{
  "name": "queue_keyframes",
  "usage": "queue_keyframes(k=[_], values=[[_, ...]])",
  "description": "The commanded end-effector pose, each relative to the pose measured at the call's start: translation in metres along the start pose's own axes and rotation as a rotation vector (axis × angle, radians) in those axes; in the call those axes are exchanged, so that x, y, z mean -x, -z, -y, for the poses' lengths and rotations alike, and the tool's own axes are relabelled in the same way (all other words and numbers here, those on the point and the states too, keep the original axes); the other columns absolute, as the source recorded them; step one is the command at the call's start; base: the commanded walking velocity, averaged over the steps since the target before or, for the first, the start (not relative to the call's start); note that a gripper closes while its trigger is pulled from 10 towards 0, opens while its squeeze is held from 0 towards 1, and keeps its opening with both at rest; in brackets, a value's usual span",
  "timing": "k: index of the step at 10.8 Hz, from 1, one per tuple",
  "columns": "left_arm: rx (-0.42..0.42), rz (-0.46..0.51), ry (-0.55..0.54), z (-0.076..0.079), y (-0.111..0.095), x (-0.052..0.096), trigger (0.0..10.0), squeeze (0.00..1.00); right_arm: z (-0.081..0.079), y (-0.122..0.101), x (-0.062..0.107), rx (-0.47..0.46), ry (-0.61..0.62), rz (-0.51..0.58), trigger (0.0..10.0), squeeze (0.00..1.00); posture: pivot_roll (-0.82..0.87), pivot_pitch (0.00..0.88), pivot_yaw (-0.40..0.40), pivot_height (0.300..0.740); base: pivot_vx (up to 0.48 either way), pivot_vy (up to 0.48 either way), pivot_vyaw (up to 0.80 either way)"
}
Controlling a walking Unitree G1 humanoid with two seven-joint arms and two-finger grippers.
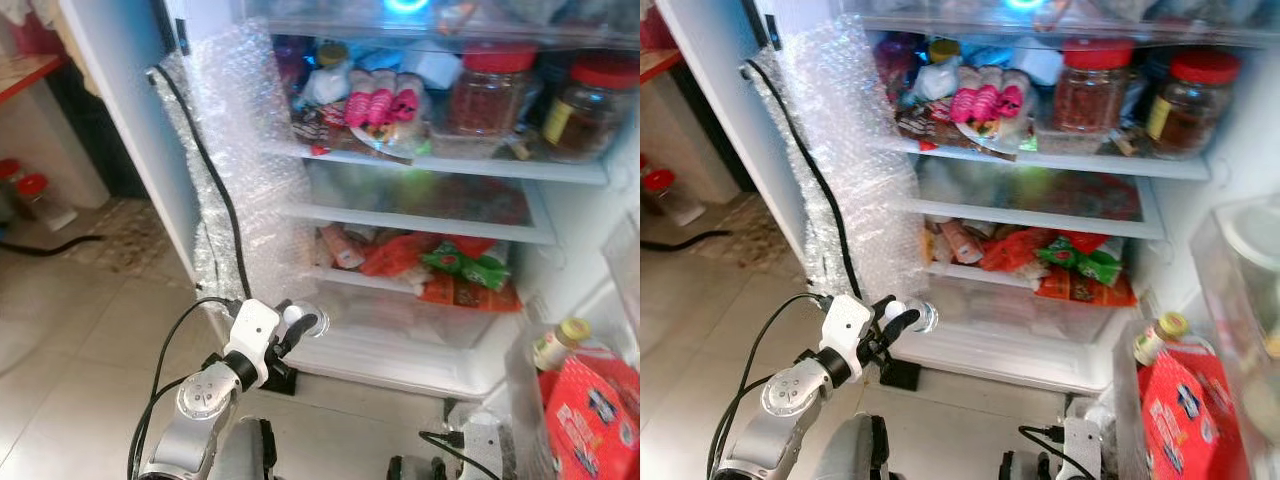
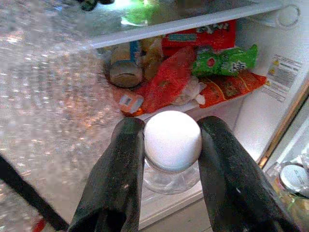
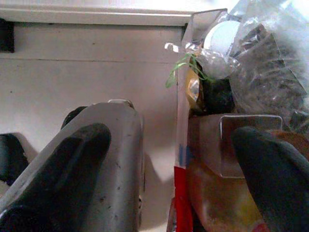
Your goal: Restocking fridge
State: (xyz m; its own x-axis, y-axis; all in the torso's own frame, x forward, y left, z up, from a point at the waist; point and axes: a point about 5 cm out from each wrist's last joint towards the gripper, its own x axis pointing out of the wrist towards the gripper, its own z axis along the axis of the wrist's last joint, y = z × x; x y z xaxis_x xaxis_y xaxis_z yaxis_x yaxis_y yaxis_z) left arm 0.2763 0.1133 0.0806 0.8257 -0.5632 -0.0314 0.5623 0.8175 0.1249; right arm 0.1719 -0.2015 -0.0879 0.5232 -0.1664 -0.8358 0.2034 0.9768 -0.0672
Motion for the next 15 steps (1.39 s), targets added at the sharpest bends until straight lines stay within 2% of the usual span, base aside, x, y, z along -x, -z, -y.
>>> queue_keyframes(k=[1,10,11,12,15], values=[[-0.017,0.025,0.004,-0.0005,-0.0055,-0.0022,10.0,0.00,-0.0039,0.0169,0.0024,-0.017,-0.013,-0.059,10.0,0.00,-0.02,0.084,0.033,0.586,0.000,0.000,0.00],[-0.019,0.029,0.000,-0.0009,-0.0059,-0.0030,10.0,0.00,-0.0041,0.0174,0.0024,-0.009,-0.011,-0.062,10.0,0.00,-0.02,0.077,0.034,0.586,0.000,0.000,0.00],[-0.019,0.033,-0.011,-0.0021,-0.0069,-0.0039,10.0,0.00,-0.0044,0.0176,0.0025,-0.010,-0.013,-0.062,10.0,0.00,-0.02,0.069,0.037,0.586,0.000,0.000,0.00],[-0.042,0.037,-0.047,-0.0099,-0.0112,-0.0065,10.0,0.00,-0.0075,0.0156,0.0021,-0.026,-0.021,-0.063,10.0,0.00,-0.01,0.081,0.044,0.586,0.000,0.000,0.00],[-0.044,0.036,-0.048,-0.0101,-0.0110,-0.0064,10.0,0.00,-0.0074,0.0149,0.0020,-0.032,-0.018,-0.059,10.0,0.00,-0.01,0.088,0.046,0.586,0.000,0.000,0.00]])
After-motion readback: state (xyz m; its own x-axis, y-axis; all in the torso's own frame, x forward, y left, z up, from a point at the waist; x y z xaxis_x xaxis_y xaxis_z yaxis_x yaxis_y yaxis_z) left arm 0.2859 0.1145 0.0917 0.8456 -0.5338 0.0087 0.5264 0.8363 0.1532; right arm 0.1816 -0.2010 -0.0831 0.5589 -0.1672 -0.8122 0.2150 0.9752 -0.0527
